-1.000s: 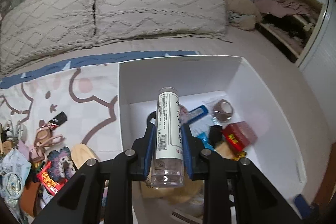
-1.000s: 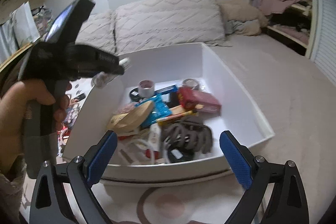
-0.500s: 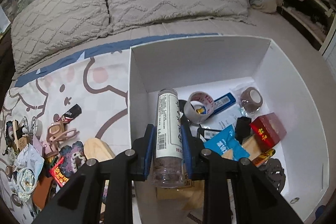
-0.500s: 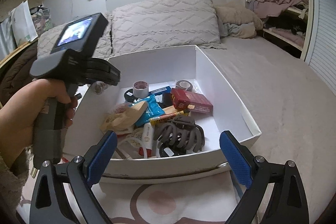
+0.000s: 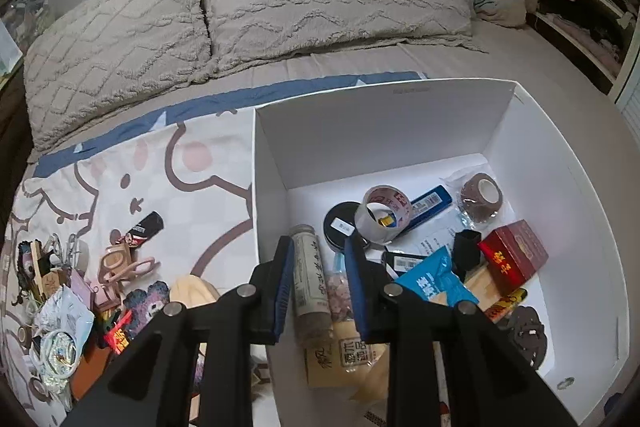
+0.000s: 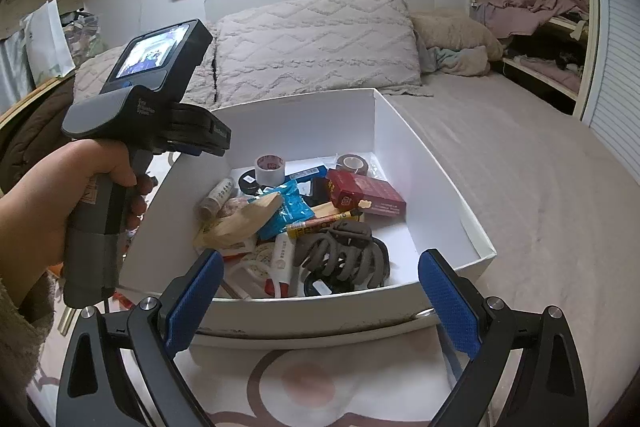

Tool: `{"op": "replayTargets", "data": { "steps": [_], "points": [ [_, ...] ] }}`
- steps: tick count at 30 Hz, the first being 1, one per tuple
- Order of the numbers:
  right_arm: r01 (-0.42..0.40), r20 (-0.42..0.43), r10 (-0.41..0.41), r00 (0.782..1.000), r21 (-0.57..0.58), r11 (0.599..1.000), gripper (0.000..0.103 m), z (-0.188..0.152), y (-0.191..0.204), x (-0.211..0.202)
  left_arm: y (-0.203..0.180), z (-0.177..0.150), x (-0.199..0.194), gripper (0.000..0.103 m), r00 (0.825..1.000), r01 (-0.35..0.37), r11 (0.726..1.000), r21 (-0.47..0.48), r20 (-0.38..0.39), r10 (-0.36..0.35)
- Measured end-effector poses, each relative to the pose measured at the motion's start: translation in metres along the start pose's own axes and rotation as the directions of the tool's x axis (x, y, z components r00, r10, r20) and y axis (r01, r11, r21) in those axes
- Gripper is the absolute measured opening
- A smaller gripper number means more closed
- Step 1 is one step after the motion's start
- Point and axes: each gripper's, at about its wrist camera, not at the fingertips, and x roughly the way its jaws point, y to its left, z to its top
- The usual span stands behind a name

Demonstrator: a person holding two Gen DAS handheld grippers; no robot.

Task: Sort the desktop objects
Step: 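Lower the matchbox into the shoebox and open the right tool while the left tool lowers the tube, then open the left tool to drop the white tube into the shoebox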

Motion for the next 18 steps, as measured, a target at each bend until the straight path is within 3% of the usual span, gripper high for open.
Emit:
{"op": "replayTargets", "data": {
  "steps": [15, 16, 18],
  "points": [
    [-0.017, 0.053, 0.014, 0.998, 0.049, 0.999, 0.098, 0.005, -0.005, -0.009, -0.001, -0.019, -0.029, 0.026, 0.995, 0.090, 0.993, 0.077, 0.043, -0.094],
    [-0.012, 0.052, 0.009, 0.999, 0.048, 0.999, 0.098, 0.005, -0.005, -0.009, 0.000, -0.022, -0.032, 0.027, 0.993, 0.099, 0.991, 0.086, 0.050, -0.104],
    [0.003, 0.047, -0.006, 0.999, 0.045, 0.999, 0.098, 0.005, -0.004, -0.008, 0.003, -0.027, -0.036, 0.044, 0.992, 0.100, 0.990, 0.097, 0.064, -0.107]
  ]
}}
